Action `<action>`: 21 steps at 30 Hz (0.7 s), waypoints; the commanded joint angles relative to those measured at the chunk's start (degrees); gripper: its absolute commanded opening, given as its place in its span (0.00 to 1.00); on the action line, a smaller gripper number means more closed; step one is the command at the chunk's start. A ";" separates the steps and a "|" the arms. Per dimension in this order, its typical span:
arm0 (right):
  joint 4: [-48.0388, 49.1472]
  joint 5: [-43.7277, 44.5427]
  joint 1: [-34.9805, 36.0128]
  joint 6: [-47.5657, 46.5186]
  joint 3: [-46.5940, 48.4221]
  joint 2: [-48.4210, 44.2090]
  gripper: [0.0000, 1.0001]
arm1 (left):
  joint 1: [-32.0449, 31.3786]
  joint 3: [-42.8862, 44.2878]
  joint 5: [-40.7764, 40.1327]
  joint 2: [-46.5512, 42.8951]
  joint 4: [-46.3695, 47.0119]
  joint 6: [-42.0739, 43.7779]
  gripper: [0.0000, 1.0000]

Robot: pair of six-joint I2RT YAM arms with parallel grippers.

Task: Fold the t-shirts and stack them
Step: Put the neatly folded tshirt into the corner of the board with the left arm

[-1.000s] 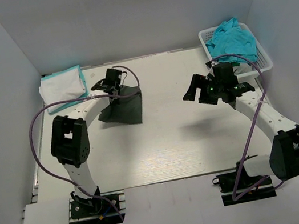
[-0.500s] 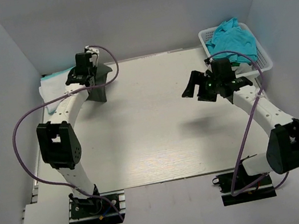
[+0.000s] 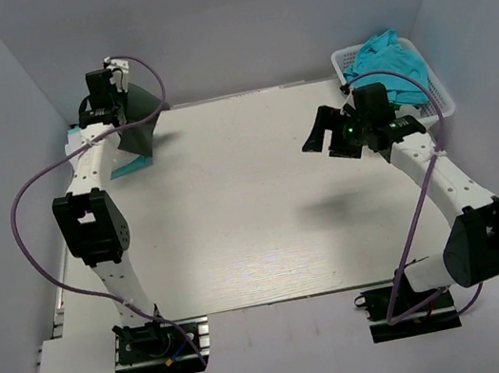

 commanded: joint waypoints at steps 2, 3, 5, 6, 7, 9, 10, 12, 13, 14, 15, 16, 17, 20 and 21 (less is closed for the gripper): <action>-0.97 -0.77 -0.14 0.24 3.09 0.71 0.90 | 3.82 3.47 4.48 1.25 -2.72 -0.47 0.00; -0.97 -0.86 -0.22 0.33 3.17 1.06 0.90 | 4.43 4.00 5.80 1.86 -3.59 -1.00 0.00; -0.80 -1.74 -0.14 0.95 3.88 2.02 0.90 | 6.10 4.71 6.94 2.39 -3.60 -1.00 0.00; -0.79 -2.26 -0.14 1.30 4.05 2.38 0.90 | 6.80 4.71 7.48 2.91 -4.12 -1.70 0.00; -0.79 -2.44 -0.14 1.39 4.92 2.99 0.90 | 8.03 4.71 9.05 2.92 -4.13 -1.71 0.00; -0.97 -2.79 -0.22 1.74 5.72 3.61 0.90 | 9.18 5.93 9.06 3.80 -4.13 -3.02 0.00; -0.80 -2.71 0.04 1.83 5.98 3.96 0.90 | 9.71 5.94 9.85 4.58 -4.13 -3.03 0.00; -0.36 -3.06 -0.14 2.44 6.16 4.22 0.90 | 11.29 7.60 11.34 5.37 -4.13 -3.72 0.00; -0.18 -2.97 0.04 2.71 6.25 4.57 0.90 | 11.82 8.39 11.35 6.34 -4.83 -3.73 0.00; -0.18 -2.97 0.04 2.79 6.42 4.58 0.90 | 12.34 9.18 12.22 6.96 -4.83 -4.34 0.00; 0.00 -3.15 -0.05 3.06 6.51 4.75 0.90 | 13.13 10.32 13.36 7.48 -4.83 -4.34 0.00; 0.00 -3.15 -0.22 3.23 6.51 5.10 0.90 | 13.14 10.86 15.37 8.36 -5.53 -4.34 0.00; -0.09 -3.15 -0.23 3.24 6.86 5.36 0.90 | 13.92 10.86 16.18 8.37 -5.54 -4.34 0.00; -0.09 -3.15 0.04 3.50 7.65 6.41 0.90 | 14.55 11.48 17.50 9.85 -6.24 -4.34 0.14; -0.18 -3.06 -0.05 3.67 7.74 6.77 0.90 | 15.07 12.00 17.50 10.38 -6.24 -4.34 0.49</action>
